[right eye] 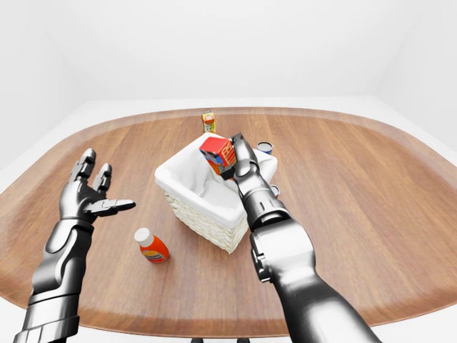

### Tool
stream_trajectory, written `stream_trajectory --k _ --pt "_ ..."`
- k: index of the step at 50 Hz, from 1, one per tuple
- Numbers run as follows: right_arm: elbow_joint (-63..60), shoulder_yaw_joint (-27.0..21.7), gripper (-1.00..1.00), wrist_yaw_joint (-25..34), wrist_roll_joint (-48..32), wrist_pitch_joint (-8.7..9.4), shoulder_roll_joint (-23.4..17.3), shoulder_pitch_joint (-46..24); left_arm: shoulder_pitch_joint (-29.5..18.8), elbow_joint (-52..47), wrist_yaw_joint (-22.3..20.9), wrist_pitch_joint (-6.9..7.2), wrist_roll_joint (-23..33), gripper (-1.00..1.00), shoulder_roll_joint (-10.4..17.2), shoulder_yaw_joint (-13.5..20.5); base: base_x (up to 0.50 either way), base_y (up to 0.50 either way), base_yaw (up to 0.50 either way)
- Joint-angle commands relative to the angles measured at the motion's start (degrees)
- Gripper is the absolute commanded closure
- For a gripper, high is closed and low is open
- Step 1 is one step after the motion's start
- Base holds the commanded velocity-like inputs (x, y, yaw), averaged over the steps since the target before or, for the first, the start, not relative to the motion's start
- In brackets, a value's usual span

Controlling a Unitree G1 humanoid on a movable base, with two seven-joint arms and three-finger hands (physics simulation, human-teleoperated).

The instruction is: Pick up the butter and put it in the basket.

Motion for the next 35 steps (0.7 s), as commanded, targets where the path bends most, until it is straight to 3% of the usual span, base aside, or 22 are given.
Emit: stream_trajectory --k 1,35 --pt "-1.59 -1.78 1.0 -2.47 -1.23 0.0 0.56 -0.26 -0.18 1.15 -0.18 0.0 0.13 -1.0 0.06 -0.2 0.0 0.0 0.0" --pt "-0.96 -1.77 1.0 -2.11 -3.21 0.0 2.89 1.77 -0.53 2.66 -0.18 0.0 -0.22 -1.0 0.32 -0.14 0.0 0.0 0.0"
